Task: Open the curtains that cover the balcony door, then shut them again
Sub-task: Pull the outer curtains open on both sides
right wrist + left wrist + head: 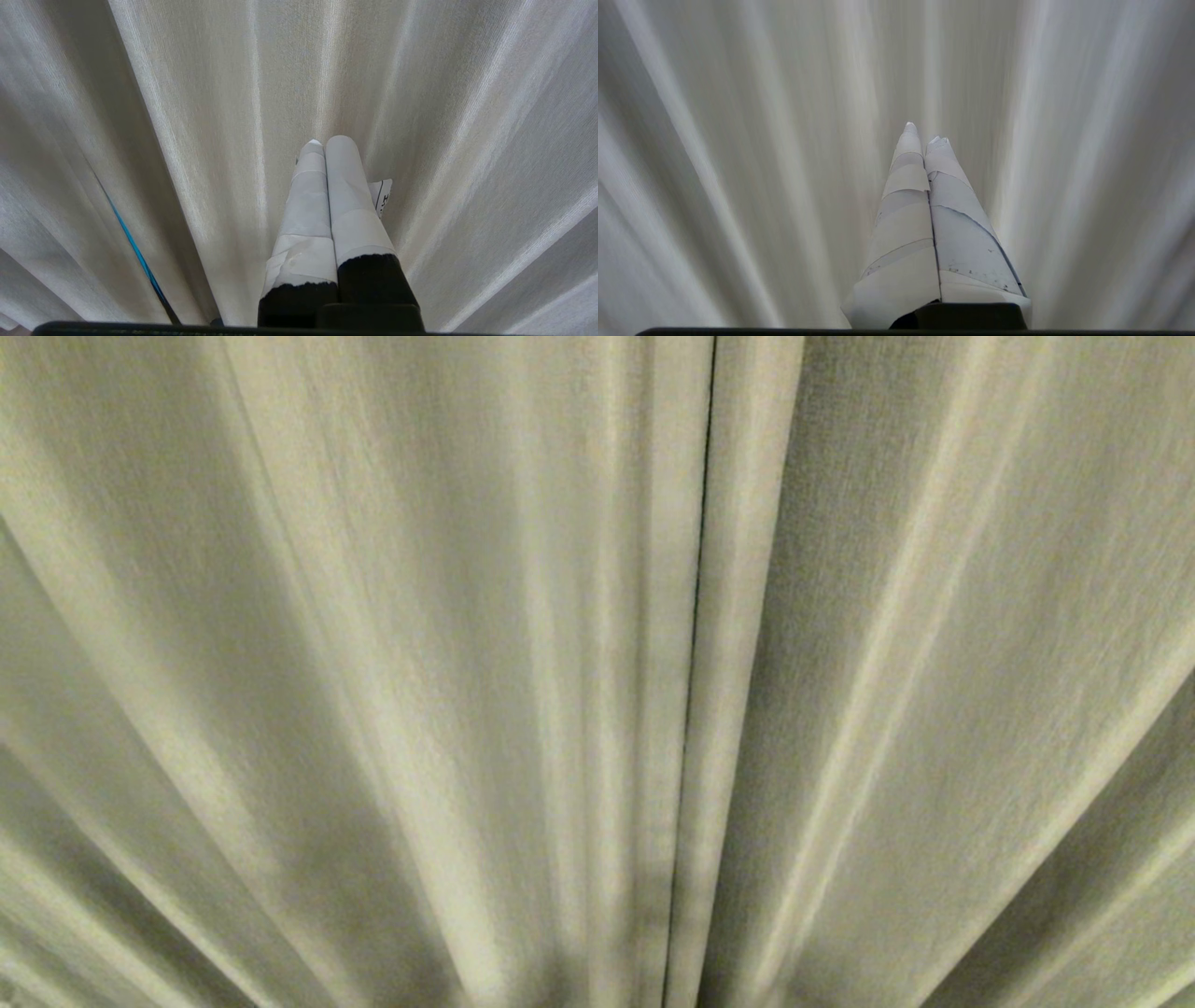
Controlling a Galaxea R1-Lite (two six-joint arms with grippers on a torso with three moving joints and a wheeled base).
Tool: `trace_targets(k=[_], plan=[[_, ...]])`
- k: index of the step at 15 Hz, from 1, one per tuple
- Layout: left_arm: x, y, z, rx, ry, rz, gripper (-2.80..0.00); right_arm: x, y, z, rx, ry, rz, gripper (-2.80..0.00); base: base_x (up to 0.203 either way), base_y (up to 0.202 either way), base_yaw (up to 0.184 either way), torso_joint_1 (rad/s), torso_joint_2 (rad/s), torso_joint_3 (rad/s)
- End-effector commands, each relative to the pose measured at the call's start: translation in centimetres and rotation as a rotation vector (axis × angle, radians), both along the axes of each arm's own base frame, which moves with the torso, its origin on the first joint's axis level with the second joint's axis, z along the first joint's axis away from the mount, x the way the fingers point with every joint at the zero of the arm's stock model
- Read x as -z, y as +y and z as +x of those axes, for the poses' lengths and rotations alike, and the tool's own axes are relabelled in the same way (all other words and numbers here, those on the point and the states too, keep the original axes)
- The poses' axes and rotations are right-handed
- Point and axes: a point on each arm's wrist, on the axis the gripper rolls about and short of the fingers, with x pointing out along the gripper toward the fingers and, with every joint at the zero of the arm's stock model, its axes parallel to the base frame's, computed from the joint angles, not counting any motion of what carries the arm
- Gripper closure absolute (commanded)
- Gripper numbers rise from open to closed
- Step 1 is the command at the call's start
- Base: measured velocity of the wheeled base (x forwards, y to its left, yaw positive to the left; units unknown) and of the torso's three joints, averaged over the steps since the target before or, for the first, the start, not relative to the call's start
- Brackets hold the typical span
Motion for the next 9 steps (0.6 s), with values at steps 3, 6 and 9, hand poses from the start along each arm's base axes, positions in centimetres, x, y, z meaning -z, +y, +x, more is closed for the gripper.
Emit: trace_targets(k=[3,6,9], plan=[[-0.5,0.0,-0.1,0.001,-0.049,0.03,0.0,0.0,0.0,0.0,-0.001,0.002,-0.001,0.0,0.0,0.0,0.0,0.0,0.0,0.0],[-1.5,-0.2,-0.5,0.079,-0.088,0.035,0.0,0.0,0.0,0.0,-0.001,0.002,-0.001,0.0,0.0,0.0,0.0,0.0,0.0,0.0],[-3.8,-0.4,-1.9,0.201,-0.071,0.013,0.0,0.0,0.0,0.0,-0.001,0.002,-0.001,0.0,0.0,0.0,0.0,0.0,0.0,0.0]])
